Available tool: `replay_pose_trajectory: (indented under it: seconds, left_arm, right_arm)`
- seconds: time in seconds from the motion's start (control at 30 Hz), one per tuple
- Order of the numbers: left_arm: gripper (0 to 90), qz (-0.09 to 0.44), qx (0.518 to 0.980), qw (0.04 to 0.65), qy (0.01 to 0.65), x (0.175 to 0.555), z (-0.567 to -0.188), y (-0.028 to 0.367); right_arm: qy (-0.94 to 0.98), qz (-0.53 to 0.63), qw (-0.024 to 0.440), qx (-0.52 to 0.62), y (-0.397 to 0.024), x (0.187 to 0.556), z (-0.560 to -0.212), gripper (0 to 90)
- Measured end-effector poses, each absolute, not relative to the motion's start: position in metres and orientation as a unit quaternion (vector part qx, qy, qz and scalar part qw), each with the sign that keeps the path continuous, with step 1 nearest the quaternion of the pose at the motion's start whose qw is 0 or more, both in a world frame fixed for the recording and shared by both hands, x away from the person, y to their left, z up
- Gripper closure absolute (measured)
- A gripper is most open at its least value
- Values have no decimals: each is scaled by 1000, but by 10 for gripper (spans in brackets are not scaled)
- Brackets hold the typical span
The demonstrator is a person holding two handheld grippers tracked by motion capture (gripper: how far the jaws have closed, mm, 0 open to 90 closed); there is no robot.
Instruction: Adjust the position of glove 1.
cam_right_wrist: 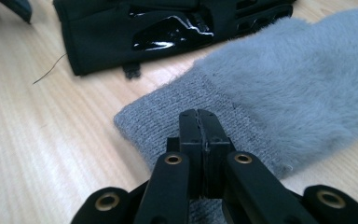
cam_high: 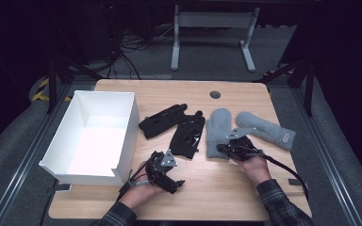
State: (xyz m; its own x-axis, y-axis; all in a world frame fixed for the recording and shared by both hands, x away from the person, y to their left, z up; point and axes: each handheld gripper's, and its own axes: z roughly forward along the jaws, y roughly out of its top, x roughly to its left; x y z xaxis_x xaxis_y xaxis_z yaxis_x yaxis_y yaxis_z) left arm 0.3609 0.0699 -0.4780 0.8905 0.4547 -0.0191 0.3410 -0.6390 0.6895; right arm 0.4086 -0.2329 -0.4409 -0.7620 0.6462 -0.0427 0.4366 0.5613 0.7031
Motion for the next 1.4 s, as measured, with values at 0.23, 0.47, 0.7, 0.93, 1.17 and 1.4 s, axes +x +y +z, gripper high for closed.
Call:
replay_pose_trajectory:
  seconds: [0.23,0.47,0.7,0.93,1.17,1.4]
  left_arm:
    - [2,78,902,363,220,361,-478,70]
    - [2,78,902,363,220,361,-478,70]
    - [2,78,902,363,221,361,-478,70]
    - [2,78,902,363,221,361,-478,70]
    - [2,78,902,363,221,361,-478,70]
    - [2,78,902,363,221,361,-478,70]
  right_arm:
    - [876,346,136,308,-243,394,-439,900]
    - [882,337,132,301,-247,380,-438,900]
    - [883,337,123,301,-257,365,-436,900]
    - [887,334,119,297,-269,347,-435,900]
    - [889,330,118,295,-276,335,-435,900]
    - [887,333,117,297,-288,322,-433,900]
